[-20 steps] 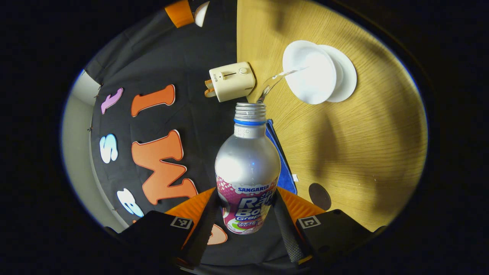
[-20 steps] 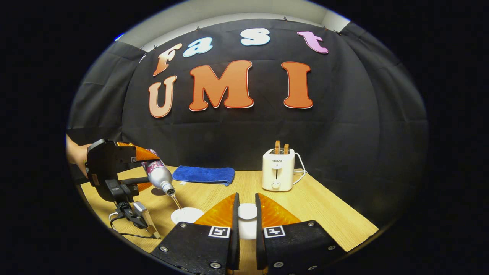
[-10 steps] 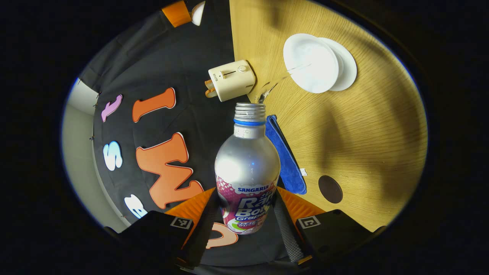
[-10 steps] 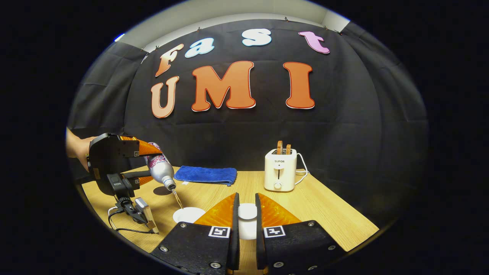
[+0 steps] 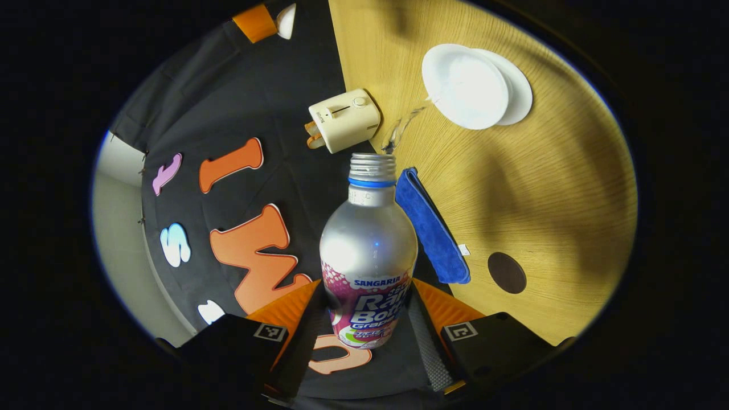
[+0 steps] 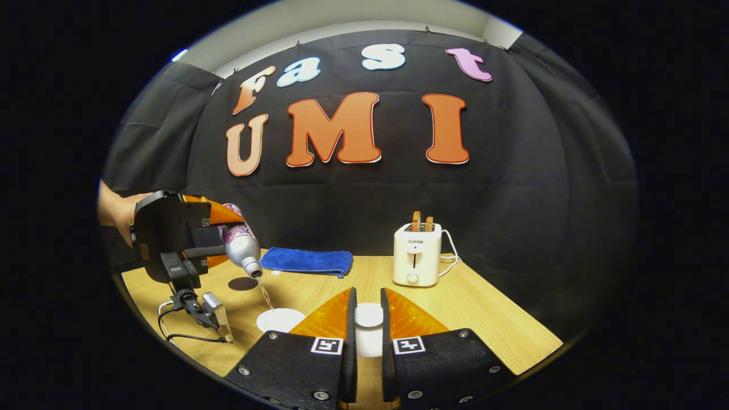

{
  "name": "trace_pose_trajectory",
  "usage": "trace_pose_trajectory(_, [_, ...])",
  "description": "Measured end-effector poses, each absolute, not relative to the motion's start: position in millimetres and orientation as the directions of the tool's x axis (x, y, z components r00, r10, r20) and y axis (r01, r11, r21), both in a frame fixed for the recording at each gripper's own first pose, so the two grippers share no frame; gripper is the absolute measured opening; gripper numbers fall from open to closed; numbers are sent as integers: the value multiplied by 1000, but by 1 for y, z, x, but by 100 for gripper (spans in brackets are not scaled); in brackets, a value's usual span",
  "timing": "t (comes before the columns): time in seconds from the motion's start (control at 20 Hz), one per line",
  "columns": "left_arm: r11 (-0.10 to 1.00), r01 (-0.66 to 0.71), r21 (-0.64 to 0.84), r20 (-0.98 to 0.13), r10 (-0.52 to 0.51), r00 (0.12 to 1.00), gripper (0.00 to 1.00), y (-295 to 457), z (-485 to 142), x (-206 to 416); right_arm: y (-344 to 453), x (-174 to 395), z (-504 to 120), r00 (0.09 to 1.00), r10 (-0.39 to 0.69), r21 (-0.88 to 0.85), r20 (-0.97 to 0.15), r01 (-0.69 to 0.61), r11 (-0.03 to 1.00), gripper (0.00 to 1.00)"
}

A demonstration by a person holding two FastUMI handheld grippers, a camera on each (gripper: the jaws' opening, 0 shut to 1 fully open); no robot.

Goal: Open the teacup lid with one hand, grasp the water bottle and pour water into the teacup with the other hand; after pouring, place the water bottle on the coaster and then close the teacup lid.

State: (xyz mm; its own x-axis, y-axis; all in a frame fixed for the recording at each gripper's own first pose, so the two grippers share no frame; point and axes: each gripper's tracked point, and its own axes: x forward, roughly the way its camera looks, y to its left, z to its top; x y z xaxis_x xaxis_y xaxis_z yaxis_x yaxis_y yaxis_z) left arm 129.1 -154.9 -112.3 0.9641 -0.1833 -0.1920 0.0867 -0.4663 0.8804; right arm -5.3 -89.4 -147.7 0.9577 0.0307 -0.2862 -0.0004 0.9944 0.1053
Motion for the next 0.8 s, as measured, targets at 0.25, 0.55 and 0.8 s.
trace_pose_trajectory(0.25, [-494, 73, 866, -185, -183, 965, 84, -155, -112, 132, -90, -5, -148, 958, 28, 102, -286, 1, 995, 17])
trace_pose_trajectory(0.55, [-512, 69, 856, -190, -188, 964, 84, -159, -114, 133, -88, -7, -150, 954, 40, 110, -297, -8, 994, 17])
trace_pose_trajectory(0.8, [-542, 45, 840, -186, -209, 960, 84, -165, -123, 132, -87, -7, -151, 954, 46, 118, -297, -11, 993, 17])
